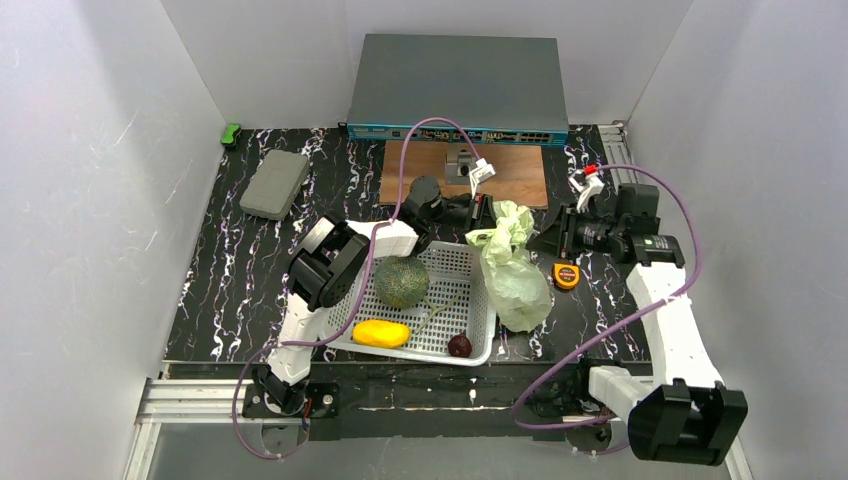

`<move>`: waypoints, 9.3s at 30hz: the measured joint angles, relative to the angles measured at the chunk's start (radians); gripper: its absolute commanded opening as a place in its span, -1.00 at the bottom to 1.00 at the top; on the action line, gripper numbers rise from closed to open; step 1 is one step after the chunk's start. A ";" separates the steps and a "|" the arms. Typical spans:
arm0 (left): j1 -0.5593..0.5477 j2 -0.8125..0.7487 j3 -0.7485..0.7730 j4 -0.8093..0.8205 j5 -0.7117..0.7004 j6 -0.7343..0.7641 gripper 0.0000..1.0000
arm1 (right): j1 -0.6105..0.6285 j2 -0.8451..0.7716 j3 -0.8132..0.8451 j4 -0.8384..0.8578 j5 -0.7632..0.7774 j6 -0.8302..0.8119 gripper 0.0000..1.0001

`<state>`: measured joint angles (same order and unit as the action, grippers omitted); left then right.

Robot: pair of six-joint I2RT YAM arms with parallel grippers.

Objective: Place the fake fruits into the plastic bag and tie a complex knot

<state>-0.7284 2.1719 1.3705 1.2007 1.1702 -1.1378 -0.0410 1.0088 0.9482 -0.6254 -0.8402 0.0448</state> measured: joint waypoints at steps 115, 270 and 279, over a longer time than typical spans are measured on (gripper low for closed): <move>-0.008 0.023 -0.002 -0.014 0.046 0.022 -0.71 | 0.131 0.077 -0.011 0.028 0.060 -0.153 -0.97; 0.153 -0.444 0.022 -1.567 -0.716 1.403 -1.00 | -0.139 0.444 0.031 0.001 0.186 -0.916 -0.97; 0.174 -0.468 -0.051 -1.488 -0.560 1.387 -1.00 | -0.292 0.344 0.029 -0.111 0.072 -0.966 -0.97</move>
<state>-0.5545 1.7039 1.3193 -0.2871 0.6098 0.2493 -0.3332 1.3525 0.9768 -0.7368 -0.7685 -0.9215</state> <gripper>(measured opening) 0.014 0.023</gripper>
